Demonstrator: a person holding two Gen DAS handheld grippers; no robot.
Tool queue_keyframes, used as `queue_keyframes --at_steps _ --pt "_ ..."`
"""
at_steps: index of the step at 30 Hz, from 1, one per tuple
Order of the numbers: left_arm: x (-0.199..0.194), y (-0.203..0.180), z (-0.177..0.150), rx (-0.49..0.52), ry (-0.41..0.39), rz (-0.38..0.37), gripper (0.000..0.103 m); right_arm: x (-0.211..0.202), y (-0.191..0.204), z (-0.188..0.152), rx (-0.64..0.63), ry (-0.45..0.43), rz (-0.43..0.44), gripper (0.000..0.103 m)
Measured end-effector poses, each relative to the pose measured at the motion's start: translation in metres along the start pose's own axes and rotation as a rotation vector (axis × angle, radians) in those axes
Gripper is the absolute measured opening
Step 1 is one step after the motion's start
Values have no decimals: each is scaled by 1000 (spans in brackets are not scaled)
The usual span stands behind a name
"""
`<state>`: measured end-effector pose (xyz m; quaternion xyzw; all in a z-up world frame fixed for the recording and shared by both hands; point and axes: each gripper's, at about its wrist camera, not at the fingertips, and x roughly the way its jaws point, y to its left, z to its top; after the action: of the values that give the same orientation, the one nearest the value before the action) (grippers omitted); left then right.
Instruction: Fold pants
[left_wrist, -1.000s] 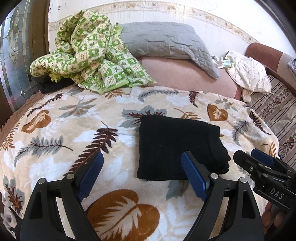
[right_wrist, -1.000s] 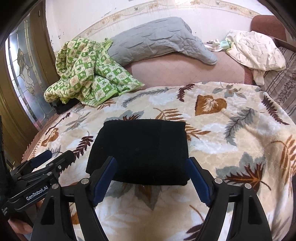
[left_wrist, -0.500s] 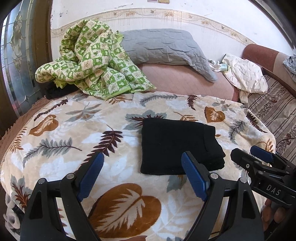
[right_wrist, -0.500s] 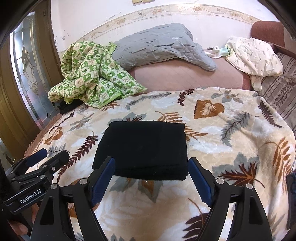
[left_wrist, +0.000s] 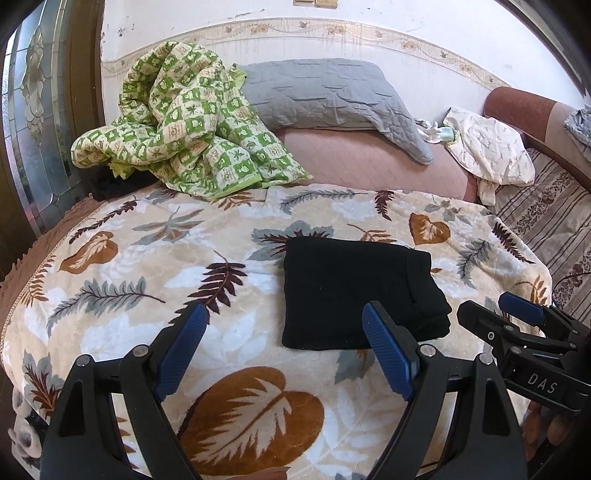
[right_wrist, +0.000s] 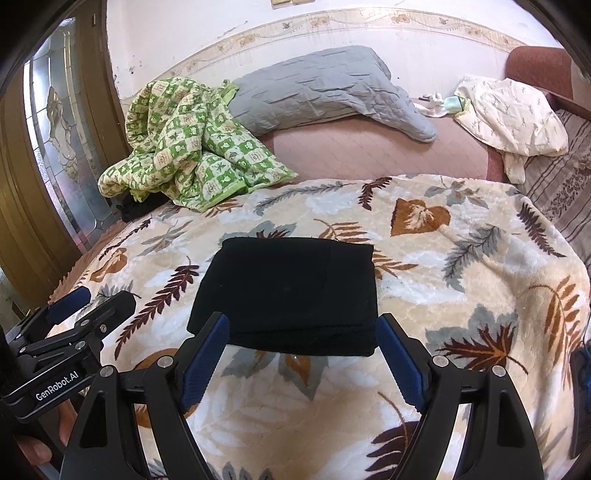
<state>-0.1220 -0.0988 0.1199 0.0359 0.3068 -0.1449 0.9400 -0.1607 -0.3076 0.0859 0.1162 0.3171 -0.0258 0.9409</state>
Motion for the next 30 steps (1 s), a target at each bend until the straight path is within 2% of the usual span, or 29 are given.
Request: queue_keyframes --at_steps 5,11,21,30 --pt "19 4 -2 -8 40 -13 87 17 -7 0 -2 29 -5 83" --pt "45 10 -5 -37 95 -32 87 47 -26 -6 57 95 -15 83" --pt "57 9 -1 -24 97 -14 87 57 -23 -3 44 100 -6 83" --pt "40 3 2 -12 64 -17 87 43 -14 -1 25 76 7 83"
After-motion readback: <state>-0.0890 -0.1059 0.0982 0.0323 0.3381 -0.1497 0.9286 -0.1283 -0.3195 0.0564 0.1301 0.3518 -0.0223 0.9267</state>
